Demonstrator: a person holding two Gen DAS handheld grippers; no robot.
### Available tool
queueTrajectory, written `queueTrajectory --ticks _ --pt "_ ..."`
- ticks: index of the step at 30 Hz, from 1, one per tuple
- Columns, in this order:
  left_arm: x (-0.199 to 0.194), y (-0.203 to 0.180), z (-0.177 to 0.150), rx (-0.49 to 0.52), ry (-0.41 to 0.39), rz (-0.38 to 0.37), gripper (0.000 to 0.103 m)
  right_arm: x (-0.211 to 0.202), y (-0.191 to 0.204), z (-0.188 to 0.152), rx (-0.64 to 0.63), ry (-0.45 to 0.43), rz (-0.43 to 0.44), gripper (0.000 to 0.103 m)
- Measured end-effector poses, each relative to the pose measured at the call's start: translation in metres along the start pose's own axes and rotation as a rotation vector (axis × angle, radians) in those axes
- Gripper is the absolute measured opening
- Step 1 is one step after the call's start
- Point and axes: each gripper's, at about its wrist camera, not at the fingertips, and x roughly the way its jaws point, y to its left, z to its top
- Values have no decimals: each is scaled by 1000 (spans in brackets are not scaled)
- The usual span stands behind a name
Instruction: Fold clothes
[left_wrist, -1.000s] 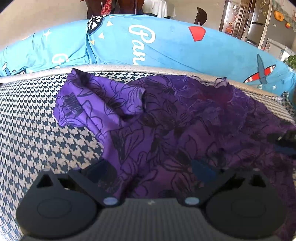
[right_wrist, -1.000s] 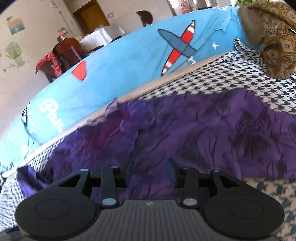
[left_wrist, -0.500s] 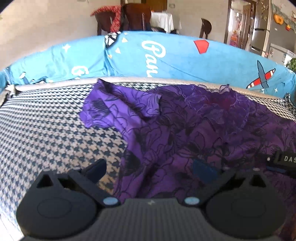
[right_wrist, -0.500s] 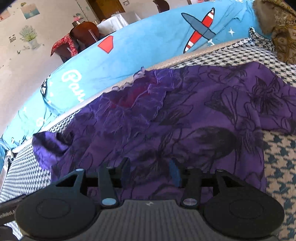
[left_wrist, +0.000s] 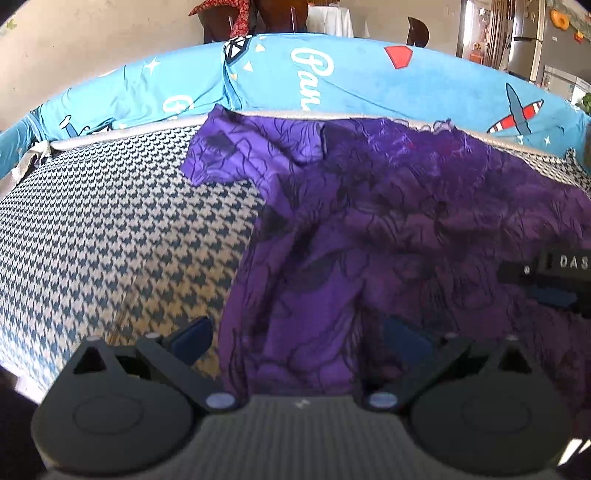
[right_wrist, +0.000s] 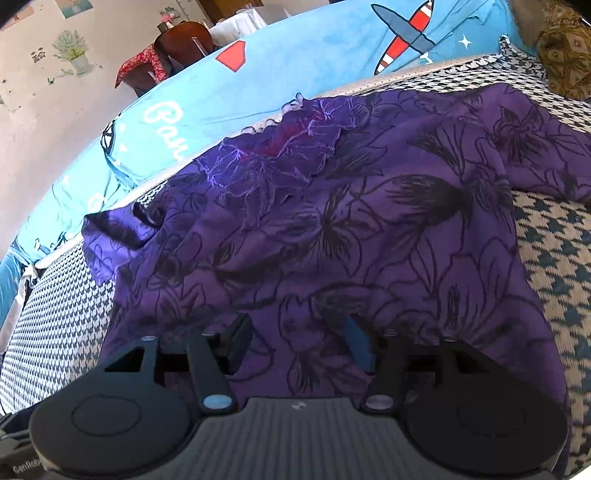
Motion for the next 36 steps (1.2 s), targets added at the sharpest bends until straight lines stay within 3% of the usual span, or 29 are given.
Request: queueTrajectory --ticks 6,13,24,31,36 --pt "-12 -5 -8 19 8 7 103 -6 -5 -6 44 8 19 58" --pt "-30 -3 8 6 -21 35 103 -12 -8 -11 88 18 29 60" --pt "-49 10 60 -55 -79 71 103 -12 4 -14 75 18 1 70" --pt "-53 30 107 -92 -132 74 103 -17 9 -3 108 -8 97 70" --pt "-35 35 132 -83 -141 98 103 -18 17 6 75 -56 77 70"
